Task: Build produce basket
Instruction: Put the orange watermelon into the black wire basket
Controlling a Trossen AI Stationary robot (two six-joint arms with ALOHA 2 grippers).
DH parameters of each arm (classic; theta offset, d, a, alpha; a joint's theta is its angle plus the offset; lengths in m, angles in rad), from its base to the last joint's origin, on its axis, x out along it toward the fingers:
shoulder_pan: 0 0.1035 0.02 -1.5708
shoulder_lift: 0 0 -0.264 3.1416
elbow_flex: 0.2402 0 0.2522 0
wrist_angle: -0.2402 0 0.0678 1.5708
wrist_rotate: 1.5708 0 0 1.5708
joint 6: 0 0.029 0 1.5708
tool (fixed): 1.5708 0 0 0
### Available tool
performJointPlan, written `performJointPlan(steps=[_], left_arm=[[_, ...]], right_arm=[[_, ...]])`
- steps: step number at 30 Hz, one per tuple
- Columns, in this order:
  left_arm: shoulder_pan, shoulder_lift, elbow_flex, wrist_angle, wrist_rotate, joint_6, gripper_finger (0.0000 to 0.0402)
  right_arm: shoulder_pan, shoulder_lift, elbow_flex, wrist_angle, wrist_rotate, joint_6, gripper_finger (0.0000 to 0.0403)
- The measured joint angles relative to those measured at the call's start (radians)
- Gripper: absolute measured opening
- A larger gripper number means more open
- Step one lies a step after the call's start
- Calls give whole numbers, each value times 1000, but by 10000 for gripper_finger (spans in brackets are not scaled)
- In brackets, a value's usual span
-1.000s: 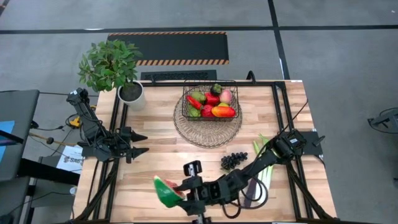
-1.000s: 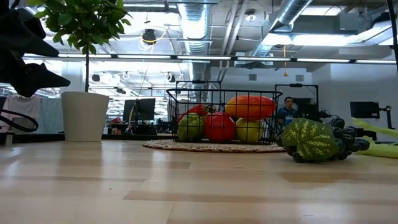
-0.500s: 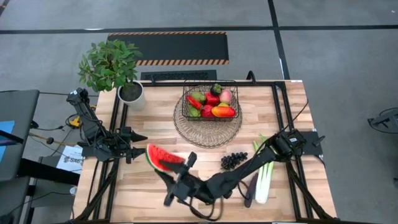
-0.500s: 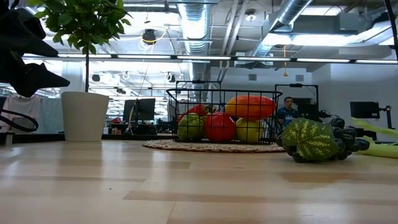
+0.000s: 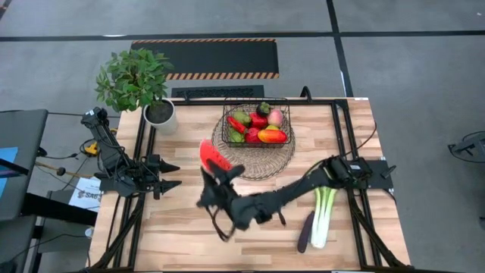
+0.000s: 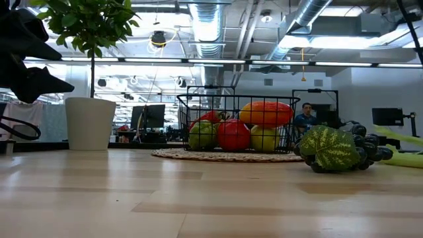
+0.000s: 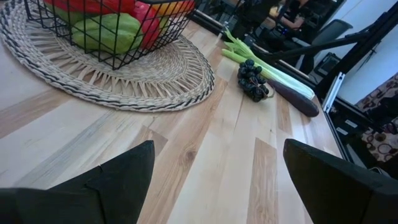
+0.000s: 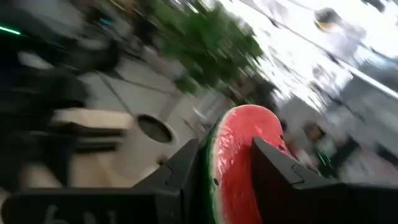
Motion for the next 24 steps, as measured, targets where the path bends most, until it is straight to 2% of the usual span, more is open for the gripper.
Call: performJointPlan(steps=[3, 8, 14, 24], left_arm=[[0, 0, 0, 0, 0, 0, 341], [0, 0, 0, 0, 0, 0, 341], [0, 0, 0, 0, 1, 0, 341], [0, 0, 0, 0, 1, 12, 341]], right_arm=[[-50, 0, 0, -6, 62, 51, 136], [-135, 0, 0, -1, 77, 165, 135], [-243, 0, 0, 2, 174, 300, 134], [-334, 0, 0, -157, 167, 534, 136]])
